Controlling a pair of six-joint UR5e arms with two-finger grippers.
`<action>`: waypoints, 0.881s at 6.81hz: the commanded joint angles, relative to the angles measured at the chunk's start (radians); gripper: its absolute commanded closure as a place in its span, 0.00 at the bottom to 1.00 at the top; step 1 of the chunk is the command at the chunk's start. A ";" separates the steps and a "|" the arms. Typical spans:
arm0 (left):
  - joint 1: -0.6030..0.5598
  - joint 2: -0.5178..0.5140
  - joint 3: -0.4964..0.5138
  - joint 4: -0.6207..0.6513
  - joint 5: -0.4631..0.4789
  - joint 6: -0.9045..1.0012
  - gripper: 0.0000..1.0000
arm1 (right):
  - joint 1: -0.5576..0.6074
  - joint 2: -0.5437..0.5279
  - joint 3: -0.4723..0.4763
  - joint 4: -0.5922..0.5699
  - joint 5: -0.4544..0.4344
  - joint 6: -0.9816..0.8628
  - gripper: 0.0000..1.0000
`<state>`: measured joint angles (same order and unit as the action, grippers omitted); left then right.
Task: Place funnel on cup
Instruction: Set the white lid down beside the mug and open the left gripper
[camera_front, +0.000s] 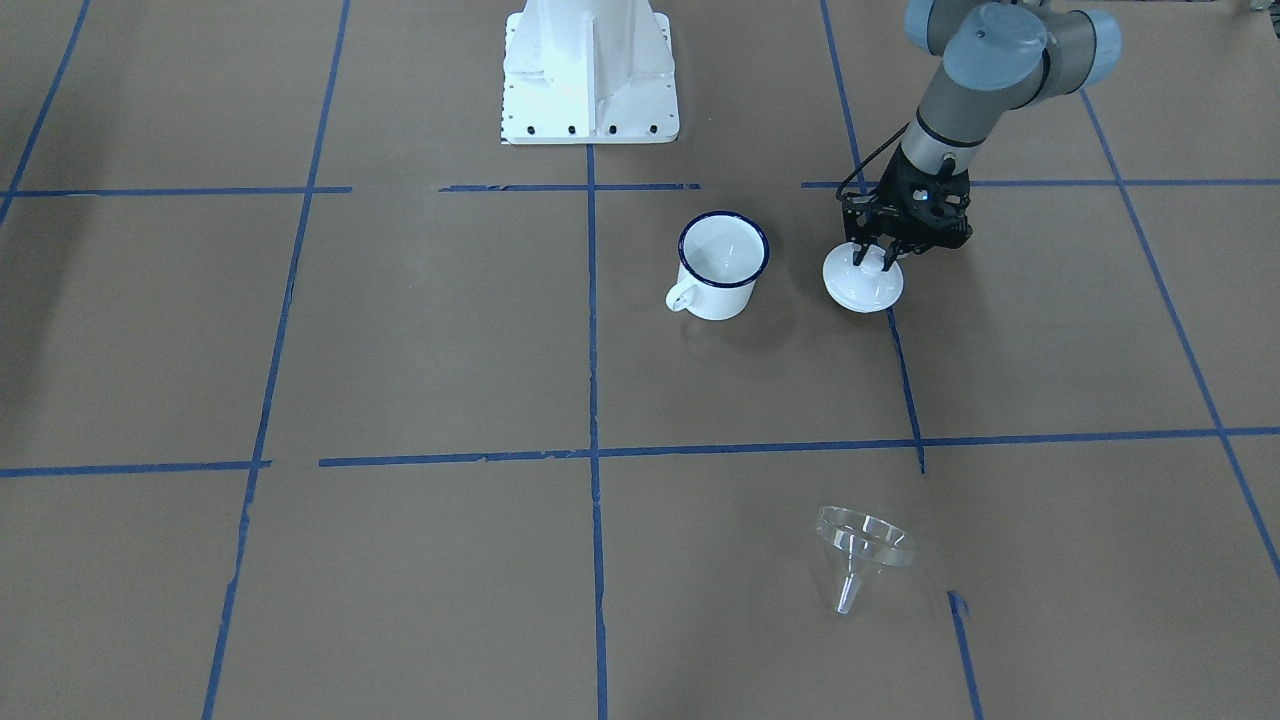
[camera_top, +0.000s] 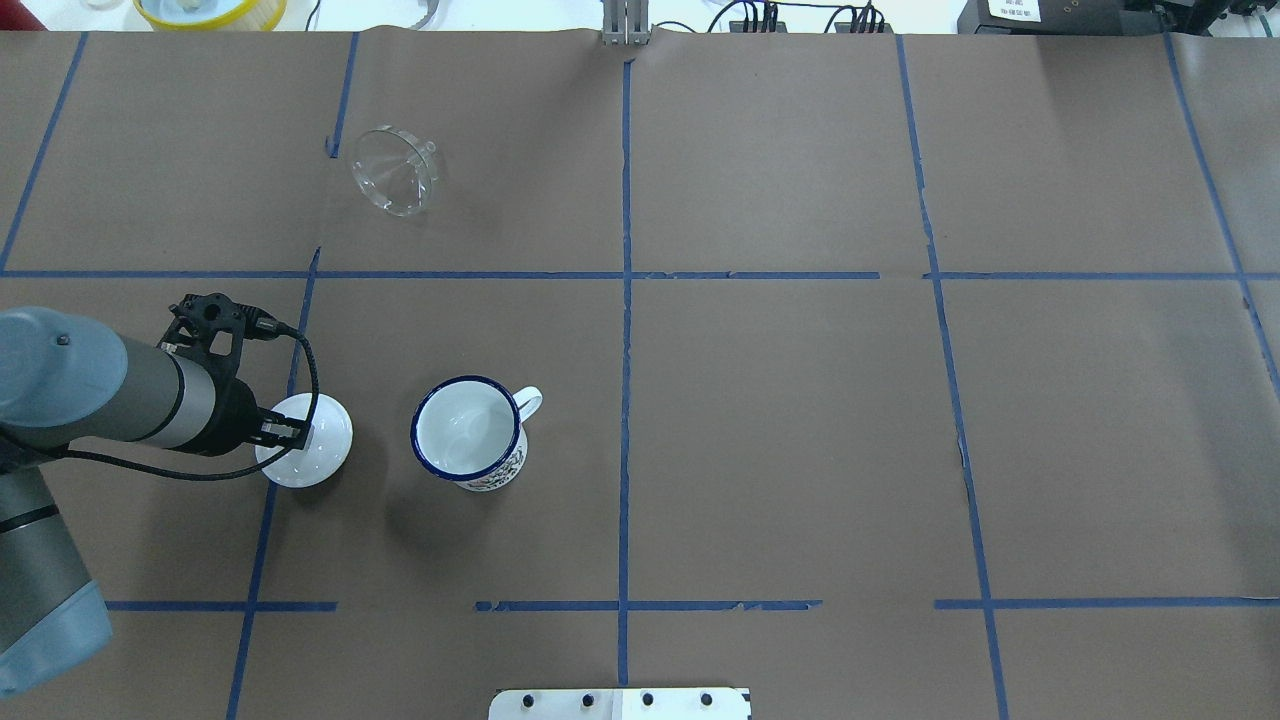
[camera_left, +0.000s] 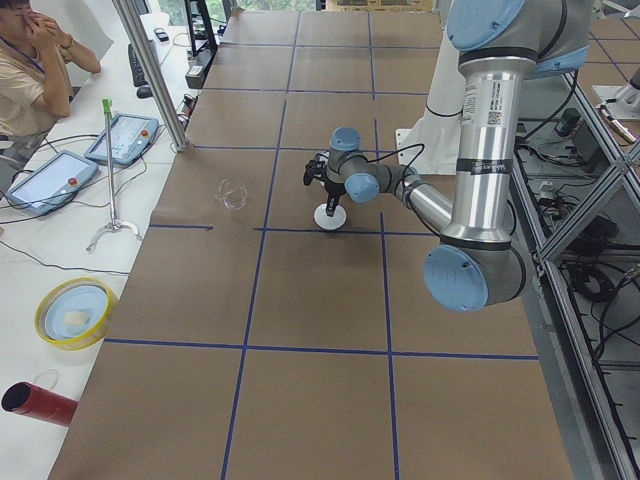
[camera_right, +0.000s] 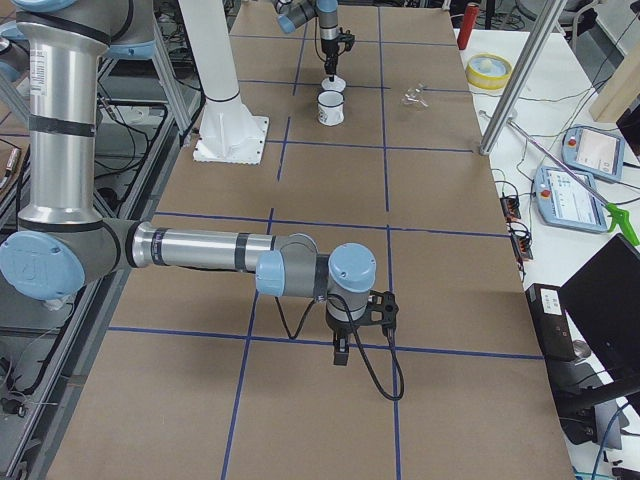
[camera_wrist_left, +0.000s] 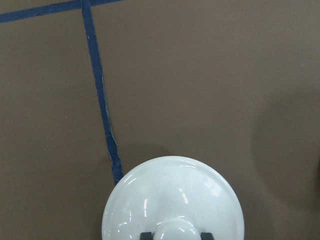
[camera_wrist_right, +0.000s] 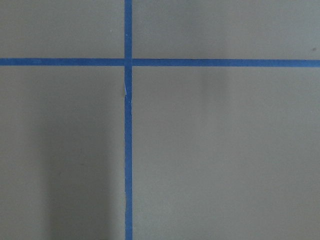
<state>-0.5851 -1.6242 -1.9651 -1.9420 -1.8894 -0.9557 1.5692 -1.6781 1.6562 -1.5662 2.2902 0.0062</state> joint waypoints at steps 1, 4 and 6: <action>0.011 -0.022 0.017 0.000 0.001 0.000 1.00 | 0.000 0.000 0.000 0.000 0.000 0.000 0.00; 0.011 -0.023 0.028 0.002 0.003 0.003 0.83 | 0.000 0.000 0.000 0.000 0.000 0.000 0.00; 0.010 -0.025 0.017 0.002 0.004 0.003 0.01 | 0.000 0.000 0.000 0.000 0.000 0.000 0.00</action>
<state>-0.5740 -1.6484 -1.9419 -1.9406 -1.8864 -0.9528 1.5693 -1.6782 1.6567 -1.5662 2.2902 0.0061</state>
